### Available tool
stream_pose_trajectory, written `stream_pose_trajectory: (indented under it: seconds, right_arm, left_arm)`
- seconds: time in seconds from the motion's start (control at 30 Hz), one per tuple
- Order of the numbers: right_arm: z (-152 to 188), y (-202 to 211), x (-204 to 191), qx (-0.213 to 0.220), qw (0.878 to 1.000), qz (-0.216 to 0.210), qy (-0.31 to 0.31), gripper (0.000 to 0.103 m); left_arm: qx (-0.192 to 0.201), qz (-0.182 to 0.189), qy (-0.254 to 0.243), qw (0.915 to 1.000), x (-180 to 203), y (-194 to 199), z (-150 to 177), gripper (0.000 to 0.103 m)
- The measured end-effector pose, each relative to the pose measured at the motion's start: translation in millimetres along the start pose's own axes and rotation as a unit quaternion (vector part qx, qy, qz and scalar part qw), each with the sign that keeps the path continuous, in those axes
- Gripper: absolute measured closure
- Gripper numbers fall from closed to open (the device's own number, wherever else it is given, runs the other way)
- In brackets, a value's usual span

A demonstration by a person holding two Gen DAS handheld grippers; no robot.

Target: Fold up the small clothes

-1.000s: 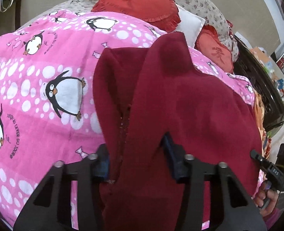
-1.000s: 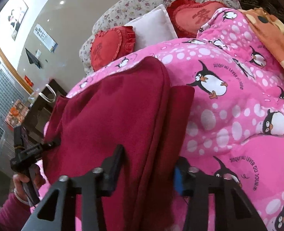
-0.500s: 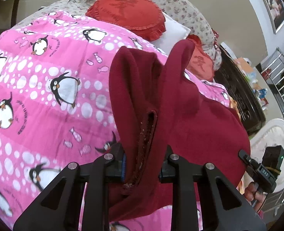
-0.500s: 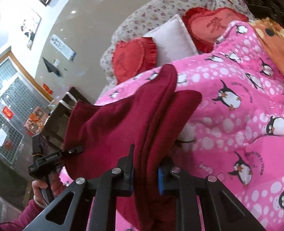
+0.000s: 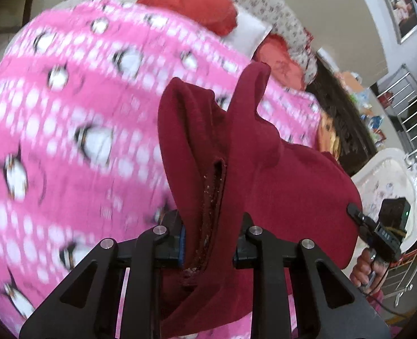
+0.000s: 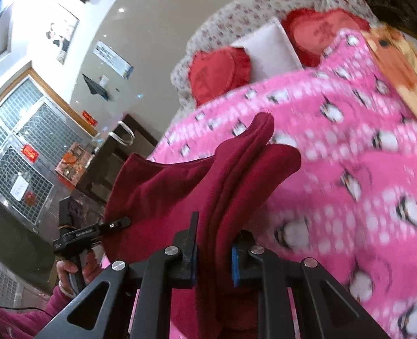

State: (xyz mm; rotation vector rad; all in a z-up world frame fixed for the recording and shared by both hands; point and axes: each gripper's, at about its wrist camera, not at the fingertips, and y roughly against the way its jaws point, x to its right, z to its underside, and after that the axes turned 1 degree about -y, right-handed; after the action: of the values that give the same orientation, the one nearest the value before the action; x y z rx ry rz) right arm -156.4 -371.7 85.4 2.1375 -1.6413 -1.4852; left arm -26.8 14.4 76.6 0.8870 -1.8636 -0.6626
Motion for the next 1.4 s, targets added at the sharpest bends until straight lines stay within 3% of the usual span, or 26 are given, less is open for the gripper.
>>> stream_pose_trajectory:
  seconds: [0.07, 0.17, 0.23, 0.27, 0.4, 0.57, 0.7, 0.77, 1.03, 1.2, 1.4]
  right_arm:
    - [11.3, -8.7, 11.0, -0.019, 1.000, 0.014, -0.008, 0.087]
    - [28.8, -27.6, 29.7, -0.047, 0.995, 0.090, -0.012, 0.085]
    - [32.9, -31.8, 39.0, -0.064, 0.988, 0.134, -0.028, 0.076]
    - [32.2, -29.1, 40.1, -0.062, 0.987, 0.145, -0.027, 0.072]
    - [24.5, -1.8, 20.2, -0.021, 0.984, 0.178, 0.018, 0.072]
    - [11.5, 14.1, -15.4, 0.009, 0.988, 0.141, 0.058, 0.072]
    - [9.7, -18.3, -29.4, -0.011, 0.987, 0.136, 0.083, 0.072]
    - [8.4, -39.9, -31.7, -0.019, 0.986, 0.139, 0.091, 0.072]
    - [-3.6, -88.1, -10.7, -0.028, 0.976, 0.195, 0.097, 0.072]
    - [-5.0, -104.9, 12.7, -0.031, 0.974, 0.206, 0.085, 0.072]
    - [-4.2, -109.7, 18.2, -0.020, 0.976, 0.197, 0.085, 0.072]
  left_arm:
    - [-0.015, -0.025, 0.000, 0.9996, -4.3, -12.9, 15.8, 0.082]
    - [-0.007, -0.071, -0.025, 0.9972, -3.8, -23.7, 26.7, 0.080]
    - [-0.005, -0.080, -0.020, 0.9965, -2.3, -24.1, 26.6, 0.075]
    - [-0.005, -0.081, -0.013, 0.9966, -2.3, -22.5, 25.4, 0.074]
    - [0.012, -0.099, 0.002, 0.9950, -4.2, -4.9, 19.2, 0.063]
    - [0.057, -0.105, -0.001, 0.9929, 6.5, 18.1, 7.0, 0.057]
    - [0.060, -0.108, -0.008, 0.9924, 23.5, 5.7, -4.2, 0.056]
    - [0.063, -0.113, -0.010, 0.9916, 32.3, -8.2, -10.8, 0.049]
    - [0.049, -0.171, -0.002, 0.9841, 14.5, -65.7, -38.6, 0.048]
    - [0.035, -0.165, 0.037, 0.9850, -18.7, -83.8, -40.8, 0.048]
    - [0.051, -0.176, 0.022, 0.9829, -17.3, -85.5, -38.9, 0.048]
